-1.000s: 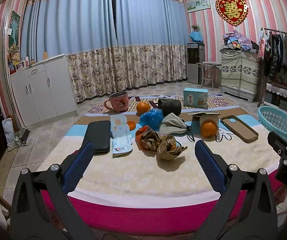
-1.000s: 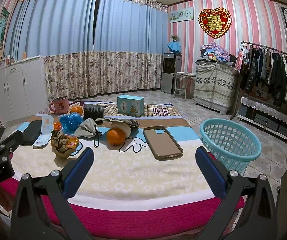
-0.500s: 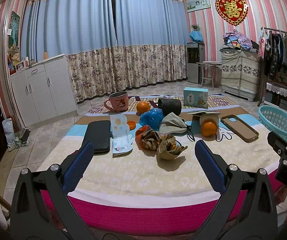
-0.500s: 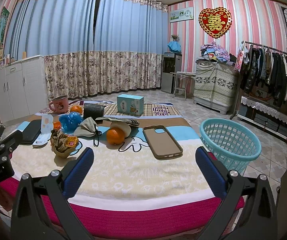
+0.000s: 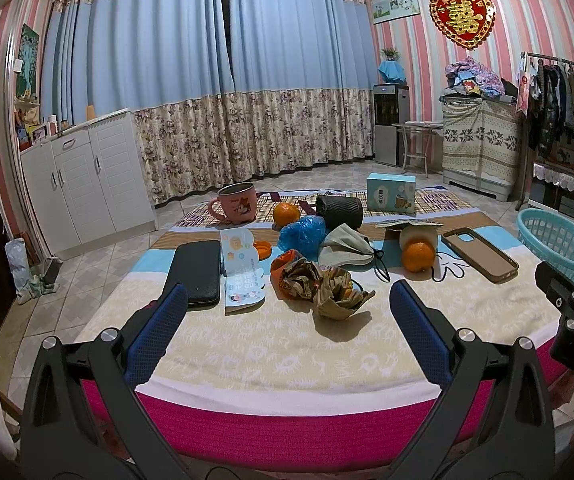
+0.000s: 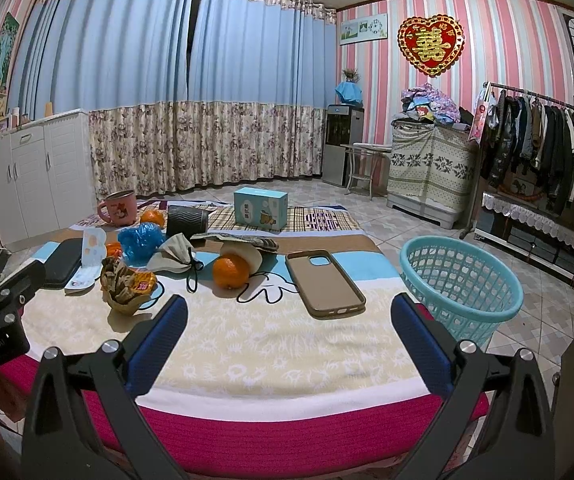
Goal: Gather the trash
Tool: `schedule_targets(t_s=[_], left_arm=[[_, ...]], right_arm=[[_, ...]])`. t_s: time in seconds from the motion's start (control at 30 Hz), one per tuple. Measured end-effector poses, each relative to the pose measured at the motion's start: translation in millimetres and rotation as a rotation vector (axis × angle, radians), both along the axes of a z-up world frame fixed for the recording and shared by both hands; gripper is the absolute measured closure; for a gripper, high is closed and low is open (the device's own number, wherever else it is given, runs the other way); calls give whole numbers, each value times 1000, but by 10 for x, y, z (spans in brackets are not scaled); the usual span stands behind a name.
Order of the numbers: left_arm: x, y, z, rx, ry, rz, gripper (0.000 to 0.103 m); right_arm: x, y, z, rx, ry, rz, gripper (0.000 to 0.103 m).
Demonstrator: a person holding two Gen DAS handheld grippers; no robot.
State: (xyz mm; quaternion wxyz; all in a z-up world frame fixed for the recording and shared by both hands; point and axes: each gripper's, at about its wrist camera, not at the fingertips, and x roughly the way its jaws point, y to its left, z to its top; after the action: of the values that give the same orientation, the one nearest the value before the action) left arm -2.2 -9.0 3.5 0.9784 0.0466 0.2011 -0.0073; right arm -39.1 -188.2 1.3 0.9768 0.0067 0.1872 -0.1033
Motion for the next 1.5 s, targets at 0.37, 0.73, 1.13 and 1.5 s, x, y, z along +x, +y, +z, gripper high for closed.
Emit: schedule_targets(t_s=[0.37,0.73,1.13,1.5], left_arm=[[-49,46,21,2,1,0,5],[-48,43,19,4,1,0,5],[-78,125,21,-5,14,4,5],[234,227,-27,-13,87,-6,5]], right_arm=[[-1,-1,1,-1,0,0,4],[3,3,-1,-2,1,0,4],[8,-27,-29,2,5,-3,4],[164,-173,19,-21,-3,-43,4]])
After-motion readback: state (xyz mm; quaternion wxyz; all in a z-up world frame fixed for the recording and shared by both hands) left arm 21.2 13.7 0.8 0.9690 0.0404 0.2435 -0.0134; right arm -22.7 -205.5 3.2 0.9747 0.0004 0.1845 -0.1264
